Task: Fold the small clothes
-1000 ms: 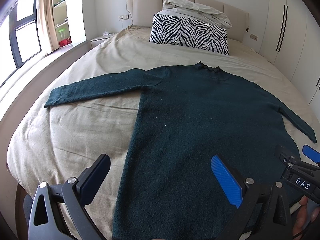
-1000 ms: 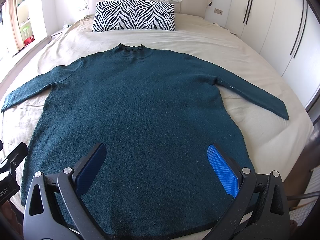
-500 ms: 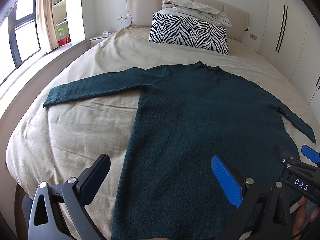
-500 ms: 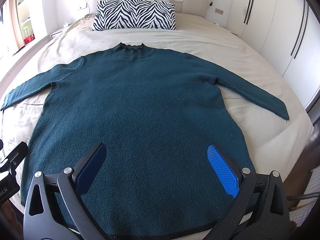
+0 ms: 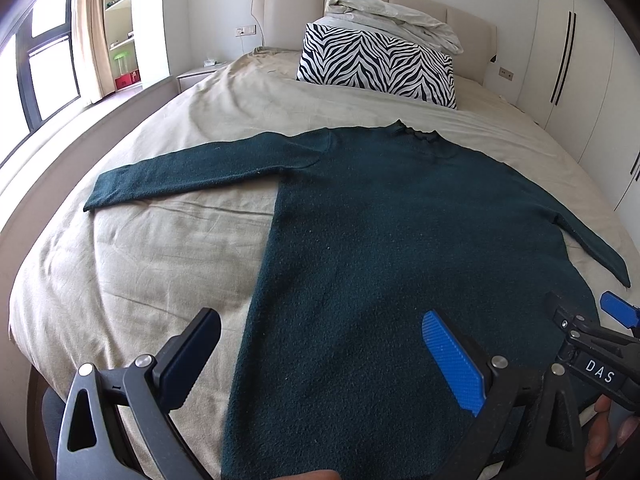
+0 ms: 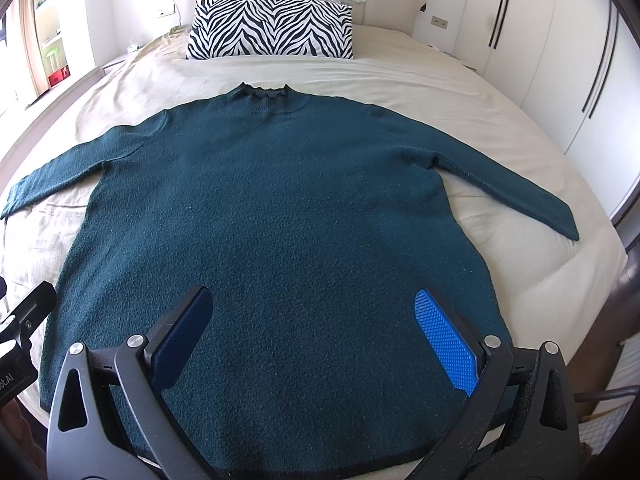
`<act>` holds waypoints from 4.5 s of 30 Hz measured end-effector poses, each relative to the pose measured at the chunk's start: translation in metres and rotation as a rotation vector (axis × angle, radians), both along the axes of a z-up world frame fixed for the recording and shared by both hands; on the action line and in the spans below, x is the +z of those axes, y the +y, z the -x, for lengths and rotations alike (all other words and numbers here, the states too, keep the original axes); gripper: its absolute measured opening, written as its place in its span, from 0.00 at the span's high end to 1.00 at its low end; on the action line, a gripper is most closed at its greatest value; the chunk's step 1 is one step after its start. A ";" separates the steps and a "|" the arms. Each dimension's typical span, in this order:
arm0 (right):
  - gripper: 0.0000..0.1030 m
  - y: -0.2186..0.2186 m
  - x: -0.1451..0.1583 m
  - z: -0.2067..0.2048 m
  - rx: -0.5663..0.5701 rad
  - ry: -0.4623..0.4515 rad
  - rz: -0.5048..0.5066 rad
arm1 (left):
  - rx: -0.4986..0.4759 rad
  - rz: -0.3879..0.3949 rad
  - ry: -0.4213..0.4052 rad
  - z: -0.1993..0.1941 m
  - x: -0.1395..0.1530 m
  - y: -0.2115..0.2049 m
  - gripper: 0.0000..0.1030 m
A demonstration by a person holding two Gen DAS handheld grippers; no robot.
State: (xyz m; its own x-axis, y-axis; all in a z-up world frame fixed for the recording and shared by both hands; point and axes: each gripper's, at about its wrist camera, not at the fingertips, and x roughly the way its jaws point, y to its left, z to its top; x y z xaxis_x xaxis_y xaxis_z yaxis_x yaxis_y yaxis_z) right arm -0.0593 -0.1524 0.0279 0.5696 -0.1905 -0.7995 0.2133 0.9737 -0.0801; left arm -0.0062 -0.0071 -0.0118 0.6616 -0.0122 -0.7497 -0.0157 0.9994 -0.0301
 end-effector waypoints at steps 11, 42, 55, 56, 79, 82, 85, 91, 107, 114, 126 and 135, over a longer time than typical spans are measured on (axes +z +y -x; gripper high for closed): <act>0.00 -0.004 -0.005 -0.001 -0.006 0.000 -0.026 | -0.006 -0.019 -0.013 -0.003 0.000 -0.002 0.00; 0.21 -0.535 -0.122 0.020 -0.820 -0.475 -0.987 | -0.165 0.186 0.088 -0.106 -0.019 -0.039 0.00; 0.85 -0.536 -0.083 -0.096 -0.670 -0.371 -0.741 | -0.209 0.506 0.193 -0.166 -0.050 -0.046 0.24; 0.89 -0.515 -0.068 -0.111 -0.608 -0.362 -0.703 | -0.205 0.523 0.190 -0.170 -0.050 -0.044 0.25; 0.30 -0.105 -0.083 -0.207 0.179 -0.177 -0.592 | -0.176 0.891 0.280 -0.223 -0.082 -0.028 0.13; 0.30 -0.130 -0.083 -0.188 0.139 -0.209 -0.681 | -0.212 0.861 0.296 -0.231 -0.082 -0.050 0.13; 0.30 -0.164 -0.097 -0.175 0.037 -0.225 -0.813 | -0.212 0.801 0.327 -0.242 -0.087 -0.072 0.13; 0.30 -0.215 -0.128 -0.149 -0.072 -0.299 -1.044 | -0.263 0.669 0.366 -0.265 -0.081 -0.109 0.65; 0.30 -0.277 -0.146 -0.141 -0.255 -0.343 -1.244 | -0.124 0.607 0.075 -0.283 -0.047 -0.018 0.91; 0.30 -0.299 -0.152 -0.192 -0.319 -0.291 -1.262 | -0.118 0.589 0.061 -0.292 -0.070 -0.012 0.90; 0.46 -0.331 -0.164 -0.178 -0.380 -0.423 -1.310 | -0.117 0.546 0.056 -0.289 -0.104 -0.014 0.88; 0.42 -0.304 -0.103 -0.159 -0.371 -0.268 -1.060 | -0.125 0.602 0.035 -0.285 -0.112 -0.008 0.88</act>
